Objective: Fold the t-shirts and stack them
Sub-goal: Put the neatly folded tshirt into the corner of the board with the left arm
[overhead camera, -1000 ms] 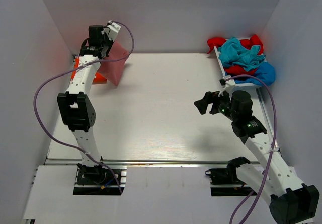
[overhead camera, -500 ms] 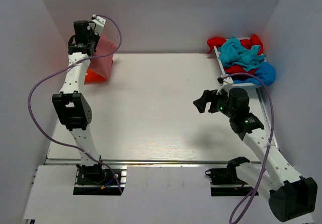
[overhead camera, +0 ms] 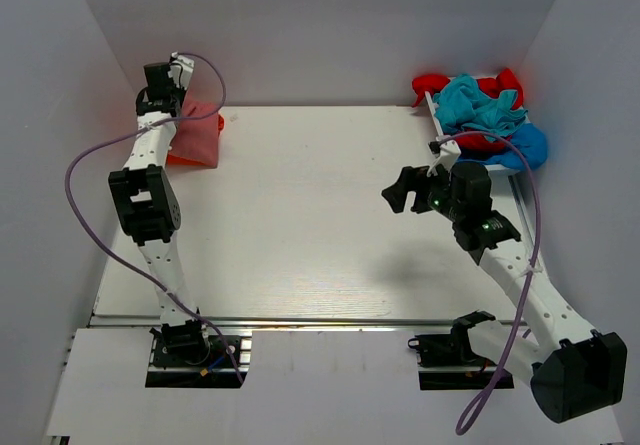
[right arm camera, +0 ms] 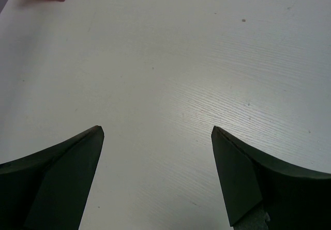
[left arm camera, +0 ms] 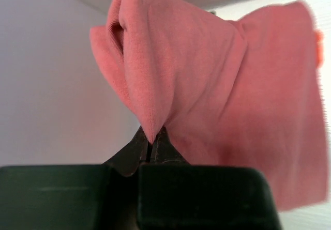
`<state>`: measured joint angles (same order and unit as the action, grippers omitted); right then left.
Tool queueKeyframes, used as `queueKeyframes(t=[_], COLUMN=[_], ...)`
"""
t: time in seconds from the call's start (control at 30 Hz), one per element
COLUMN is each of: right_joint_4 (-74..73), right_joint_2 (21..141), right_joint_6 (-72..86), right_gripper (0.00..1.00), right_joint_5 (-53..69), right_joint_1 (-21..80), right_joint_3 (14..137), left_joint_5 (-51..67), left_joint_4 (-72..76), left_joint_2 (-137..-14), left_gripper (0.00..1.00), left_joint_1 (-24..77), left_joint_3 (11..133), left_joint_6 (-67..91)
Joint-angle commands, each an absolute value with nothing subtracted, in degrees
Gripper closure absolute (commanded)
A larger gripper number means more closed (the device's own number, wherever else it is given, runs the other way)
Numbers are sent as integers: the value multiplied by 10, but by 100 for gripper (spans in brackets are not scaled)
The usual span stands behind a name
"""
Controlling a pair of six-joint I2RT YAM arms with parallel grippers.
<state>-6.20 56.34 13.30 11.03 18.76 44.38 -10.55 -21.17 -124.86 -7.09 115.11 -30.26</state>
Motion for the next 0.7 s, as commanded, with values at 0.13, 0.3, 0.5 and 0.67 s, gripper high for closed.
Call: queueKeyframes(t=[0.13,0.3,0.5,0.67], right_joint_4=[-33,-29,-27,-21], right_joint_2=[598,619,636,640], right_joint_6=[140,143,145,149], right_gripper=[10,10,10,10], right_joint_5=[115,119,126,136], right_joint_1=[190,189,189,189], right_joint_3=[483,490,499,497], left_joint_5=[-200,-252,-286,-220], left_joint_4=[-130,-60,-54,-105], left_joint_2=[-1259,-1265,-1275,-1262], left_gripper=[100,31,0,0], left_joint_1=[-86,-91,-91,-91], left_joint_3=[1174,1154,1155,1167], left_joint_6=[-285,-285,-258,-222])
